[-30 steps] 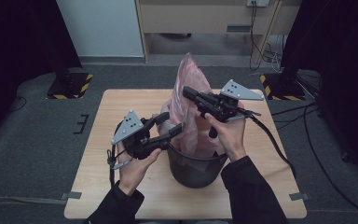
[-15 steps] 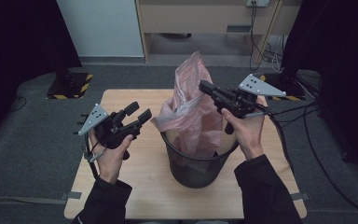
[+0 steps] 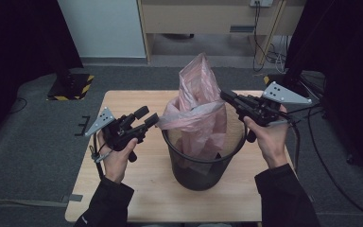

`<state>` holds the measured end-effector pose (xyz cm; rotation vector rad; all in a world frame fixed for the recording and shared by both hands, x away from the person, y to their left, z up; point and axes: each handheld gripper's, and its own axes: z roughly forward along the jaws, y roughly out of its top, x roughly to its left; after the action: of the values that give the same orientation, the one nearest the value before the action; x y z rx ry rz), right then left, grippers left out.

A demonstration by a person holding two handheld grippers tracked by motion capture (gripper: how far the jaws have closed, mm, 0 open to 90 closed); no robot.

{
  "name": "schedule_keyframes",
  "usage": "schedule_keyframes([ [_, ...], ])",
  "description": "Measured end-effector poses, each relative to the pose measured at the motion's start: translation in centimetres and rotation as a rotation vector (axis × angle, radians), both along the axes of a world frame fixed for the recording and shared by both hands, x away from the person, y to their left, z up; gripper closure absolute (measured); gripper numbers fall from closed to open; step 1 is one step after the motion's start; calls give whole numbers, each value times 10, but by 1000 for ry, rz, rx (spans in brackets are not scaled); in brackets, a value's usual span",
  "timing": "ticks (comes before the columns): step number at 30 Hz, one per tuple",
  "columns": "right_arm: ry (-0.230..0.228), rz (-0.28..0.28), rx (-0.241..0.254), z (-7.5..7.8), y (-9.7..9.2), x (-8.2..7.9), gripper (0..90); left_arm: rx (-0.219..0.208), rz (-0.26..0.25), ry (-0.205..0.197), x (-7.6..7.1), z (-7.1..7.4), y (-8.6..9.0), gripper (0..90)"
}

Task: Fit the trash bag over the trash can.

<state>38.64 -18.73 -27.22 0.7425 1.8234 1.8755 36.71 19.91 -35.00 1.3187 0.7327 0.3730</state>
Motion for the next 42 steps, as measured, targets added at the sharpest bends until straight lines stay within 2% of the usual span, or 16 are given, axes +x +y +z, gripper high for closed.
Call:
schedule_keyframes([
  [6, 13, -6, 7, -9, -15, -6, 900, 18, -2, 6, -1, -2, -2, 424],
  [12, 37, -16, 2, -27, -29, -14, 900, 25, -5, 4, -3, 0, -6, 441],
  [19, 46, -30, 32, -48, -49, -27, 900, 54, -54, 11, -2, -3, -13, 514],
  [26, 60, -33, 48, -61, -52, -28, 900, 74, -59, 17, 1, -4, -18, 534],
  [29, 64, -31, 45, -63, -51, -27, 900, 87, -67, 29, 5, -4, -21, 579],
  [33, 67, -32, 45, -66, -50, -26, 900, 48, -80, 62, 9, -5, -21, 613],
  [36, 71, -34, 48, -68, -50, -25, 900, 46, -64, 71, 8, -4, -20, 682],
  [38, 70, -33, 54, -69, -50, -25, 900, 74, -61, 67, 5, 0, -18, 781],
  [42, 67, -31, 70, -69, -49, -25, 900, 95, -51, 83, 2, 5, -18, 855],
])
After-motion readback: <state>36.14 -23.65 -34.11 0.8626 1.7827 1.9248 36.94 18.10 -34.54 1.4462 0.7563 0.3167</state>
